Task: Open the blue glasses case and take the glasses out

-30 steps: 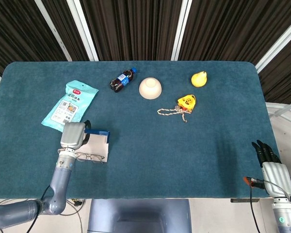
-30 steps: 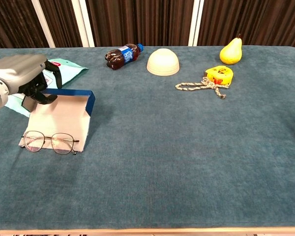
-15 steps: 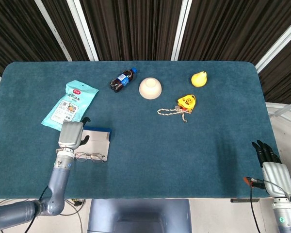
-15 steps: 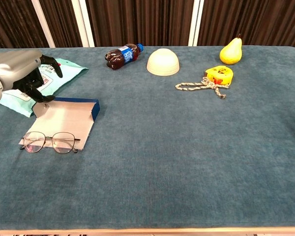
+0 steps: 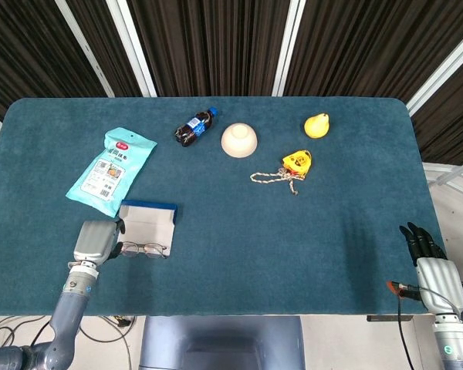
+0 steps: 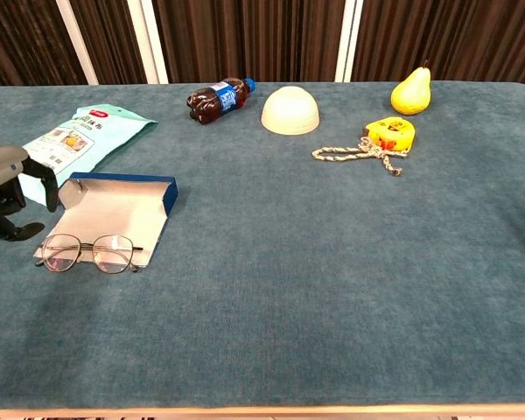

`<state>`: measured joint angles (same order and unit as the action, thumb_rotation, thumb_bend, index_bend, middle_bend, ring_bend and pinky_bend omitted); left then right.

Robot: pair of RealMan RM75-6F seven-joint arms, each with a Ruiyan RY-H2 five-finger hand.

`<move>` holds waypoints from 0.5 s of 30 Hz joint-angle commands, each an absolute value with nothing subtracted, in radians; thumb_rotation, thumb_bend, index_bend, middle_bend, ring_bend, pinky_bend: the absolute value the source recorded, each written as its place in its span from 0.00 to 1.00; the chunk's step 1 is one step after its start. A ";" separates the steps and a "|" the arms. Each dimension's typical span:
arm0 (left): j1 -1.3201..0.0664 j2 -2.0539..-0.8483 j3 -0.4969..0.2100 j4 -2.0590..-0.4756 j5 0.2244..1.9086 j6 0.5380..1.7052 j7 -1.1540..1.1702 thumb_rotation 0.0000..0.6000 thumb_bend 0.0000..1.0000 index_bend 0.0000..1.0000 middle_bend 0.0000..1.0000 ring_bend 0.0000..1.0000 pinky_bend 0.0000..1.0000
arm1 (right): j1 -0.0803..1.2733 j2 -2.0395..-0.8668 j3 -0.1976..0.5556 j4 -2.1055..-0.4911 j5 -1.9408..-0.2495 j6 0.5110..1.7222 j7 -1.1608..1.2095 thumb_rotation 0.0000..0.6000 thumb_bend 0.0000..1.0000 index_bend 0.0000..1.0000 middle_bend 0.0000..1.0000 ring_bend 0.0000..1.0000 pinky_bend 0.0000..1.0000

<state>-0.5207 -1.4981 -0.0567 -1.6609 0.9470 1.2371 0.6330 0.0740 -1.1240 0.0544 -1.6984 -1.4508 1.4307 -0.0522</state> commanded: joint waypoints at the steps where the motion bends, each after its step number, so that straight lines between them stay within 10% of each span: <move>1: -0.520 -1.517 -0.061 -1.649 0.942 1.231 0.635 1.00 0.35 0.48 1.00 0.95 1.00 | 0.074 -1.124 0.055 -1.698 -1.450 1.430 -0.053 1.00 0.16 0.00 0.00 0.00 0.21; 15: -0.530 -1.598 -0.062 -1.635 0.944 1.223 0.671 1.00 0.36 0.50 1.00 0.95 1.00 | 0.075 -1.121 0.055 -1.698 -1.451 1.428 -0.047 1.00 0.16 0.00 0.00 0.00 0.21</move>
<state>-0.5304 -1.5956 -0.0611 -1.6360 0.9464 1.2225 0.6704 0.0749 -1.1210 0.0545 -1.6984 -1.4512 1.4284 -0.0466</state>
